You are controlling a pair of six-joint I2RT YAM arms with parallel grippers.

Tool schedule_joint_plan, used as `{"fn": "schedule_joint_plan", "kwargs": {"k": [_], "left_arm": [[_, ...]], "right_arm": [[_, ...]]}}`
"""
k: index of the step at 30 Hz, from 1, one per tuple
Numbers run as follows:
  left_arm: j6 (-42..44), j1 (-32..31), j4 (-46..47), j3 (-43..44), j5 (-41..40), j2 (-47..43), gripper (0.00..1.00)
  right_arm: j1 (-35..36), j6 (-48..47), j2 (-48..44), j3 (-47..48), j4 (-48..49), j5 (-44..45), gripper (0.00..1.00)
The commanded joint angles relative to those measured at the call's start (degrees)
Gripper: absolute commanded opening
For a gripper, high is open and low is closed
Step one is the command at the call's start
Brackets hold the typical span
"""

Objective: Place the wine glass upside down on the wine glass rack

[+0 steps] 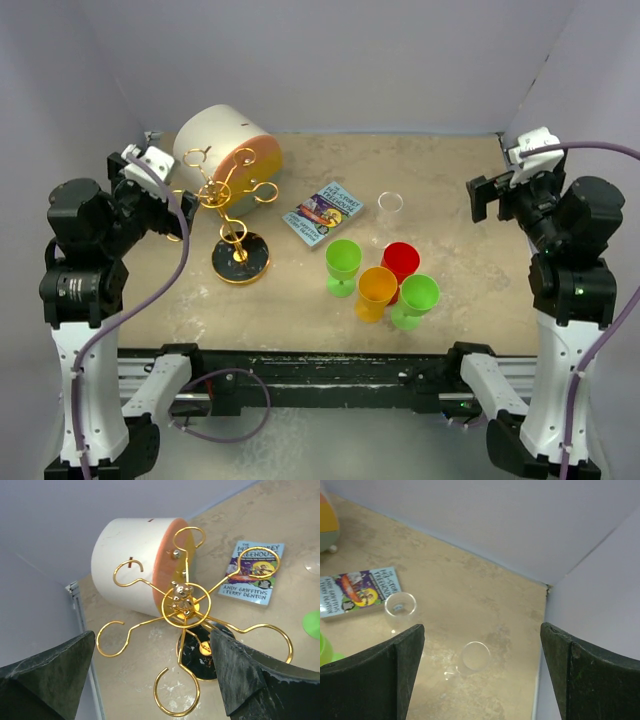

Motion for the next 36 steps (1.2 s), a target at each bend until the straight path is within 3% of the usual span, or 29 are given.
{"fn": "schedule_joint_plan", "kwargs": {"k": [1,5,9,18,36], "left_arm": [[5.1,0.5,-8.6,6.8,8.2,4.9,0.99],[3.1,0.5,-12.3,10.8,12.7,10.2,1.0],[-0.5,0.5,-9.1,11.8,13.1,13.5,0.95],[-1.3,-0.9,-7.1,11.7,13.1,19.3,0.68],[-1.3,-8.7,-3.0,7.0,2.0,20.6,0.44]], "right_arm": [[-0.2,-2.6,2.4,2.4,-2.3,-9.9,1.0],[-0.2,-2.0,2.7,0.5,-0.7,-12.4,1.0],[-0.2,-1.1,3.3,-0.7,0.8,-13.5,1.0],[-0.2,-0.5,4.4,0.1,0.8,-13.3,1.0],[-0.2,-0.9,6.1,-0.4,0.1,-12.9,1.0]]}}
